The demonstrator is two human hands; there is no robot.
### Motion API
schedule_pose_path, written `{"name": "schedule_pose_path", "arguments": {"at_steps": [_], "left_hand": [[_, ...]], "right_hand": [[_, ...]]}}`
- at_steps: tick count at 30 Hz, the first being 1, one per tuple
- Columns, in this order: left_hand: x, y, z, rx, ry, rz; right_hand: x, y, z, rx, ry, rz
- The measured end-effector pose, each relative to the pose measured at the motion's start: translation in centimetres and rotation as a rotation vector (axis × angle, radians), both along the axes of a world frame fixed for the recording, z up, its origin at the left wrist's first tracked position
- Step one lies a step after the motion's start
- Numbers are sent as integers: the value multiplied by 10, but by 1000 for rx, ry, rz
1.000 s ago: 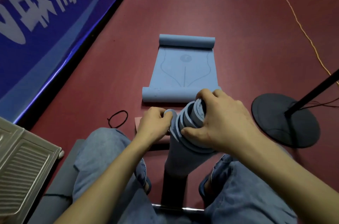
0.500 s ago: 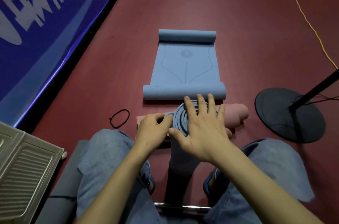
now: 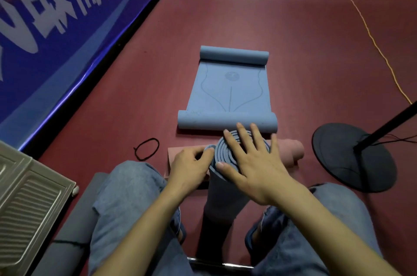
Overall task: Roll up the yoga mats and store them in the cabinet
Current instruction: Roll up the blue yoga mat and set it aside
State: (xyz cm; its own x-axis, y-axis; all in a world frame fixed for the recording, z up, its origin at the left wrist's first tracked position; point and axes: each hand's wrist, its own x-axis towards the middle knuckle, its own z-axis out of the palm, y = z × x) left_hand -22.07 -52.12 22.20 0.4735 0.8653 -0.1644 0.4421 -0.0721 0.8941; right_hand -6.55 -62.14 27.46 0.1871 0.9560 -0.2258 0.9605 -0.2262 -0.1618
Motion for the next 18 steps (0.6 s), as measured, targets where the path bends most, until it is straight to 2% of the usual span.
{"name": "schedule_pose_path", "arguments": {"at_steps": [3, 7, 10, 12, 15, 18], "left_hand": [[1, 2, 4, -42, 7, -10], [-1, 9, 3, -24, 36, -44], [0, 7, 5, -109, -73, -22], [1, 7, 7, -54, -87, 48], [2, 14, 5, 68, 9, 105], [5, 17, 4, 48, -9, 127]], "right_hand": [[2, -1, 1, 20, 35, -7], [-1, -11, 8, 423, -86, -63], [7, -11, 4, 257, -29, -163], [16, -8, 0, 178, -28, -160], [6, -8, -1, 136, 53, -112], [-13, -11, -7, 172, -43, 22]]}}
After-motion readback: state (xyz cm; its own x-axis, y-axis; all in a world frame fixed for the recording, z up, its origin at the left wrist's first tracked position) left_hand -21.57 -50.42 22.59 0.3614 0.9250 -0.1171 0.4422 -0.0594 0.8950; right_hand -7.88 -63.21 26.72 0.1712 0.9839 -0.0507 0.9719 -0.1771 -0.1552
